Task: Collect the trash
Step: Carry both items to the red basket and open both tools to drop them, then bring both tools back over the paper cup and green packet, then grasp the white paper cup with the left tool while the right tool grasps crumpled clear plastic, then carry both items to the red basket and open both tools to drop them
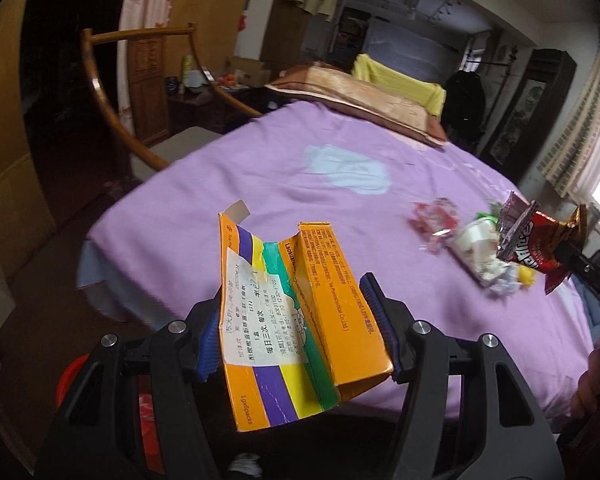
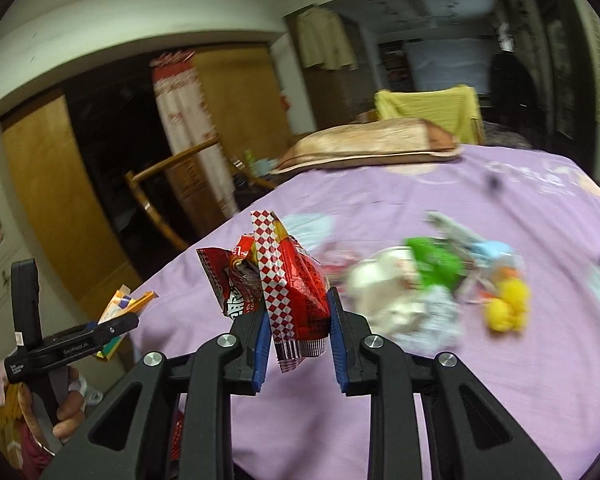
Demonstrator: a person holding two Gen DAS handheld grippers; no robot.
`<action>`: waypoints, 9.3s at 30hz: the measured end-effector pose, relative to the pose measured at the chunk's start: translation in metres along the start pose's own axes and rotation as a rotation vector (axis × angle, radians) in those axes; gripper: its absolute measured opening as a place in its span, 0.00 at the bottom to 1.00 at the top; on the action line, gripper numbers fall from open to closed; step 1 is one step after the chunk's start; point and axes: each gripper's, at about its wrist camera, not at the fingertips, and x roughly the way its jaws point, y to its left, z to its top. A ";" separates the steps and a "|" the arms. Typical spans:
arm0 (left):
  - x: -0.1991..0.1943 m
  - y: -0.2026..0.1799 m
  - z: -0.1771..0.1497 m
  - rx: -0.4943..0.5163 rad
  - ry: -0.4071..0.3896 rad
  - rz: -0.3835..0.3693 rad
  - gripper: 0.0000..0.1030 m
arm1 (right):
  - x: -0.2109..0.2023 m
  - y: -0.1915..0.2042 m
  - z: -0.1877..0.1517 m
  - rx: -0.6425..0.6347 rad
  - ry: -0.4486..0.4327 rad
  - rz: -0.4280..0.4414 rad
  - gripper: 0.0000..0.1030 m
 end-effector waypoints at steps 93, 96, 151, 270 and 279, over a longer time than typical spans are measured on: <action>0.121 -0.247 -0.015 0.438 0.203 -0.073 0.94 | -0.028 -0.169 -0.041 0.207 -0.022 -0.370 0.95; 0.131 -0.249 -0.010 0.433 0.209 -0.079 0.94 | -0.023 -0.173 -0.039 0.207 -0.013 -0.385 0.95; 0.136 -0.257 0.007 0.528 0.115 0.062 0.94 | -0.016 -0.213 -0.043 0.415 0.011 -0.254 0.95; -0.059 -0.092 0.007 0.255 -0.140 -0.050 0.75 | -0.051 -0.012 -0.013 0.029 -0.030 0.006 0.23; -0.053 0.007 -0.017 0.177 -0.019 0.096 0.75 | -0.010 0.041 -0.013 -0.043 0.071 0.087 0.23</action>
